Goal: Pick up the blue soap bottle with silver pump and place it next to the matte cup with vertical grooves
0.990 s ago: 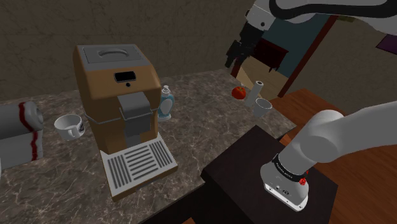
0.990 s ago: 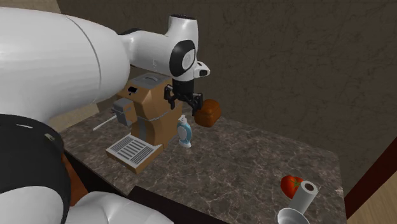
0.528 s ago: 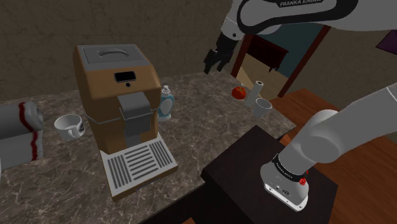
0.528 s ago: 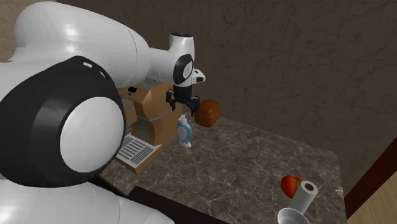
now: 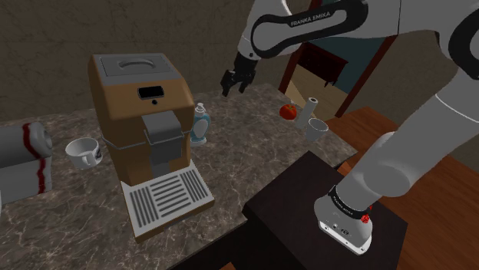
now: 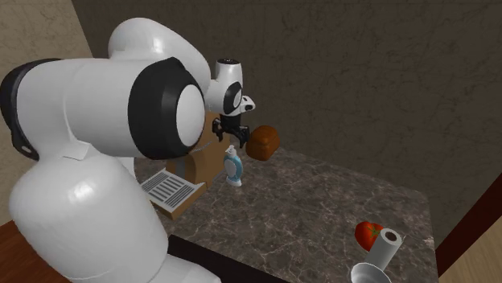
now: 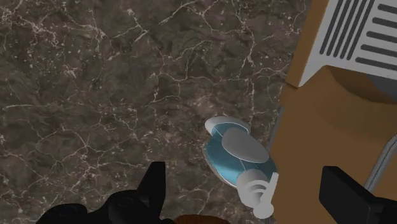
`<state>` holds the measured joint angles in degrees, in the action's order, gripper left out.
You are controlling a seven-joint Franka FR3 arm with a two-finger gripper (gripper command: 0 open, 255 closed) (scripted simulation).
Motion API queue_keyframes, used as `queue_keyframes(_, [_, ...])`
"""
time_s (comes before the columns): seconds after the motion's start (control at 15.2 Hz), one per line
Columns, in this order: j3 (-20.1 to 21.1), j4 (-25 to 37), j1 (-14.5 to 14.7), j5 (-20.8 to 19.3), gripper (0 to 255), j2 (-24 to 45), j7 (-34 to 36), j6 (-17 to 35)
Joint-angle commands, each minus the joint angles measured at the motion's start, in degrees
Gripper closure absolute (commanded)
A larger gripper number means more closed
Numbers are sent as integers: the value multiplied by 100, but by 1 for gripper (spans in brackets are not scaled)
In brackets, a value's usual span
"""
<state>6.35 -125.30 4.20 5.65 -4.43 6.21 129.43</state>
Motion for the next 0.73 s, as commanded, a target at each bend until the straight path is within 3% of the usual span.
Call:
queue_keyframes(0.0, [54,234,33,-85,0,457,113,234])
queue_keyframes(0.66, [88,2010,350,-629,0,2666,692,678])
